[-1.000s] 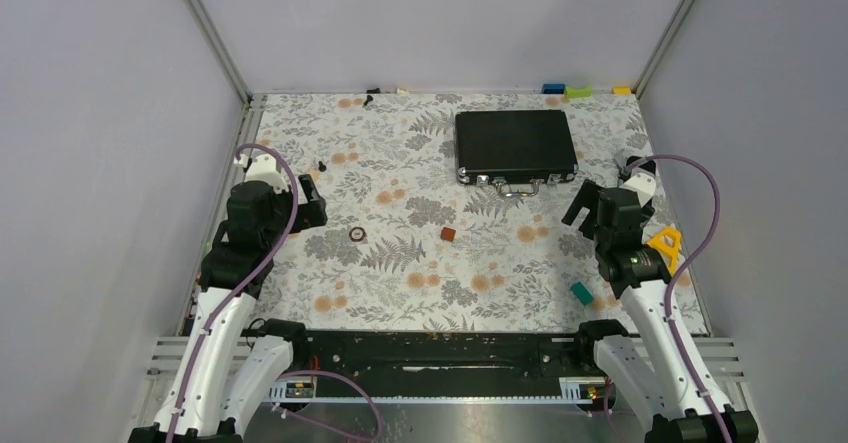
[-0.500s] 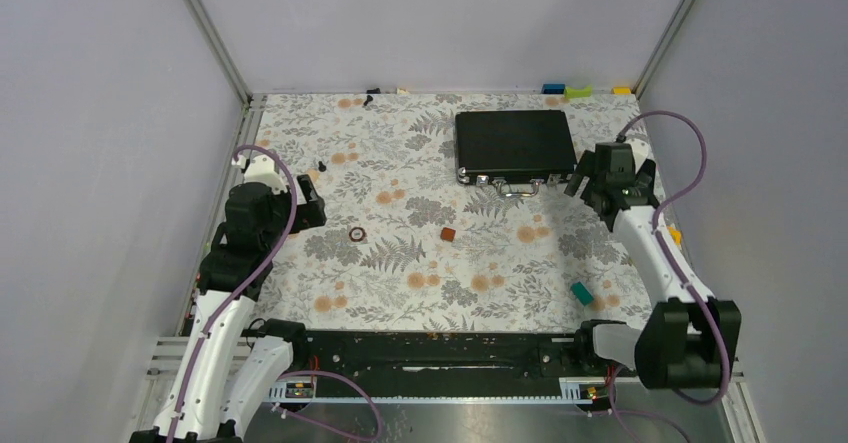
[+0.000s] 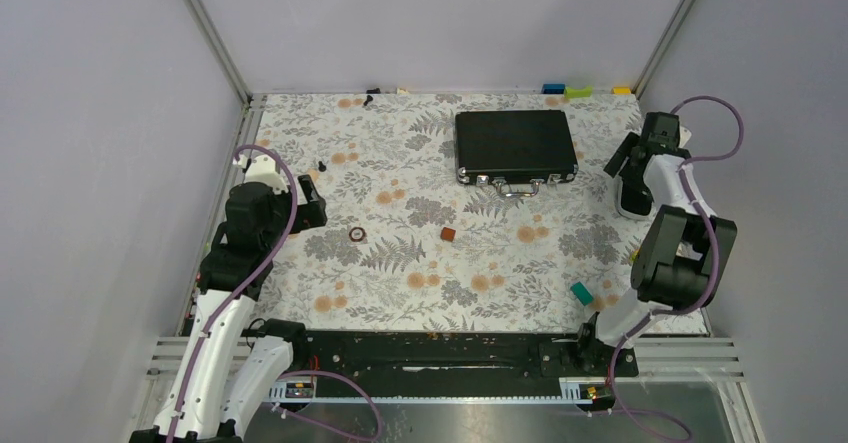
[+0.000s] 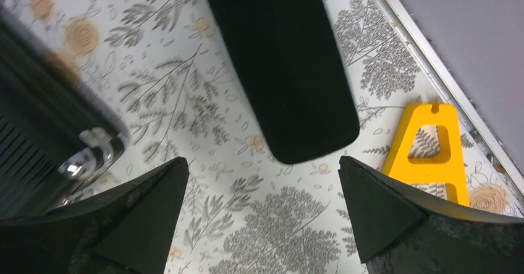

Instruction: Open the umbrella

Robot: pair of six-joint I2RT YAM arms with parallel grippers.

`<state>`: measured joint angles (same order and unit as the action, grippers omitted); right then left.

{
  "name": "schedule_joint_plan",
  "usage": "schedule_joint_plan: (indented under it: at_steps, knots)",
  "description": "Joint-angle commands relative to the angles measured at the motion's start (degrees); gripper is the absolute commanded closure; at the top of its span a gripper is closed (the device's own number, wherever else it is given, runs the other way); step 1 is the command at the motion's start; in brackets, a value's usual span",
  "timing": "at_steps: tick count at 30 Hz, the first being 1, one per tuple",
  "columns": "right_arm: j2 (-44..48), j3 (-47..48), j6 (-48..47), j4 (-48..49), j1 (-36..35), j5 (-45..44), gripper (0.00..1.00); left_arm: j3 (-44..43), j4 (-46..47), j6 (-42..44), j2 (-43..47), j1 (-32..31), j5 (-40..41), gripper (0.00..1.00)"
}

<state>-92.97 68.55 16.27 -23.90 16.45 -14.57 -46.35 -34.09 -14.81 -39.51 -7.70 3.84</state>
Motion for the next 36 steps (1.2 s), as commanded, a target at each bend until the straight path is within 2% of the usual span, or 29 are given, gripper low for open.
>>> schedule_joint_plan:
  at_steps: [1, 5, 13, 27, 30, 36]
  knots:
    - [-4.17, 4.97, -0.59, -1.86, 4.73, 6.02, 0.00, -0.34, 2.94, 0.30, 0.04, 0.24, -0.17, 0.01]
    - [-8.77, 8.39, -2.27, -3.87, 6.60, 8.25, 0.00, -0.32, 3.22, 0.48, -0.15, 0.27, -1.73, 0.01]
    - [-12.19, 9.01, -2.67, -4.89, 7.28, 4.54, 0.00, -0.16, 3.20, 0.57, -0.13, 0.24, -1.27, 0.01]
    - [-17.20, 12.86, -3.88, -8.44, 7.37, 6.42, 0.00, -0.32, 3.21, 0.48, 0.17, 0.25, -2.60, 0.01]
    - [-18.88, 14.73, -3.99, -10.32, 7.37, 7.63, 0.05, -0.33, 3.24, 0.53, 0.21, 0.23, -2.55, 0.01]
    - [-19.73, 15.36, -3.94, -11.02, 7.37, 8.14, 0.06, -0.23, 3.25, 0.48, 0.66, 0.29, -2.50, 0.01]
